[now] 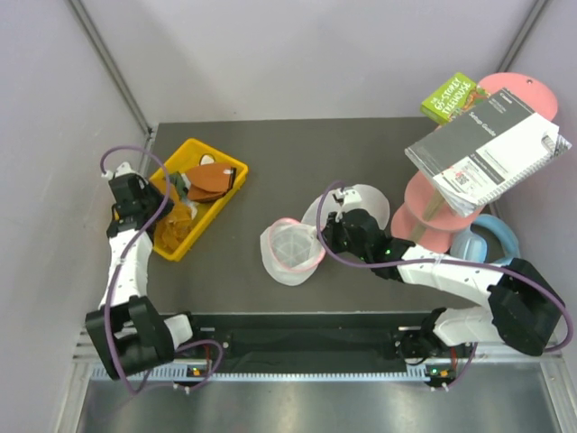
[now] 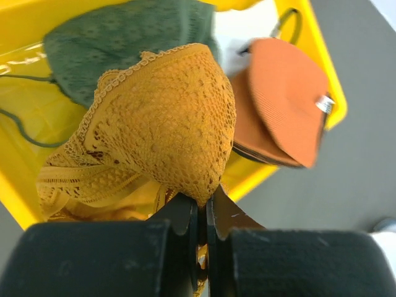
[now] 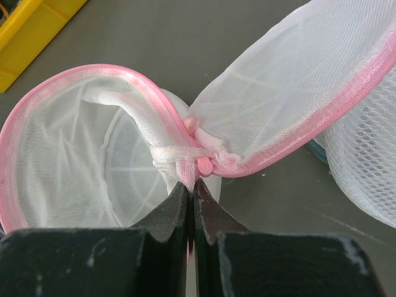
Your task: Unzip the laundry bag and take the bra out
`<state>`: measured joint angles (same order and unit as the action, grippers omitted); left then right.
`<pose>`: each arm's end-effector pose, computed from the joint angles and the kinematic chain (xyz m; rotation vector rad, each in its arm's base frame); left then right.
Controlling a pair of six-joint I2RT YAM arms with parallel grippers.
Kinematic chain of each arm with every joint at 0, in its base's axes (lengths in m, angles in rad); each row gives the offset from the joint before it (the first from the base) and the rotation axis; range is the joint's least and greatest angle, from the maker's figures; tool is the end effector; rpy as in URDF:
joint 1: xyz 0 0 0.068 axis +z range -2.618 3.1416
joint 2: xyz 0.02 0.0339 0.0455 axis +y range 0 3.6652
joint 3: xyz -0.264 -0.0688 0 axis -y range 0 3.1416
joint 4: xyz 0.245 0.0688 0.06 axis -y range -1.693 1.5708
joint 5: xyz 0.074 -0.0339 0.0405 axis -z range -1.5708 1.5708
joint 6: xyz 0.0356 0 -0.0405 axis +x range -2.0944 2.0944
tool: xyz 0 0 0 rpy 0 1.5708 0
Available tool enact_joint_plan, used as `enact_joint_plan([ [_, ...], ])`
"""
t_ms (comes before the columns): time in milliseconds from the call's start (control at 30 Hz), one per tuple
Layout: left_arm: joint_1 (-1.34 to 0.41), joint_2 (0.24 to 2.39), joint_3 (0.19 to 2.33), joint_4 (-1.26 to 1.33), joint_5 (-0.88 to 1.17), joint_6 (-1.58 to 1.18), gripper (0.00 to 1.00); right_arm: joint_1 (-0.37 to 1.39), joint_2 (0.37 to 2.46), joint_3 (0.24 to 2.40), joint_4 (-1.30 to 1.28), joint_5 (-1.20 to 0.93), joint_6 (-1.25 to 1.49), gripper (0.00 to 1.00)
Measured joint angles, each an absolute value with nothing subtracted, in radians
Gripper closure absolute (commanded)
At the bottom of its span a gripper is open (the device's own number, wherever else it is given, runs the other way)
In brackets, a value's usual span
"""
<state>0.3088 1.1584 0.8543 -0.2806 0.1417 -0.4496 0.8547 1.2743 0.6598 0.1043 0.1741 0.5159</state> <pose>0.2464 0.0733 0.2790 -0.7219 2.0338 -0.2342 0.1837 0.2018 0.2205 -0.2525 2.1247 0.6486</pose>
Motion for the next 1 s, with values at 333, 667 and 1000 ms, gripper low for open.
enact_joint_plan([
  [333, 0.366, 1.394, 0.88, -0.266, 0.166, -0.447, 0.43, 0.855, 1.274, 0.653, 0.12, 0.154, 0.517, 0.96],
  [667, 0.366, 1.448, 0.996, -0.359, 0.129, -0.434, 0.01, 0.855, 1.268, 0.653, 0.115, 0.143, 0.517, 0.77],
  [1000, 0.366, 1.38, 1.088, -0.517, 0.094, -0.332, 0.01, 0.855, 1.198, 0.664, 0.004, 0.145, 0.487, 0.39],
])
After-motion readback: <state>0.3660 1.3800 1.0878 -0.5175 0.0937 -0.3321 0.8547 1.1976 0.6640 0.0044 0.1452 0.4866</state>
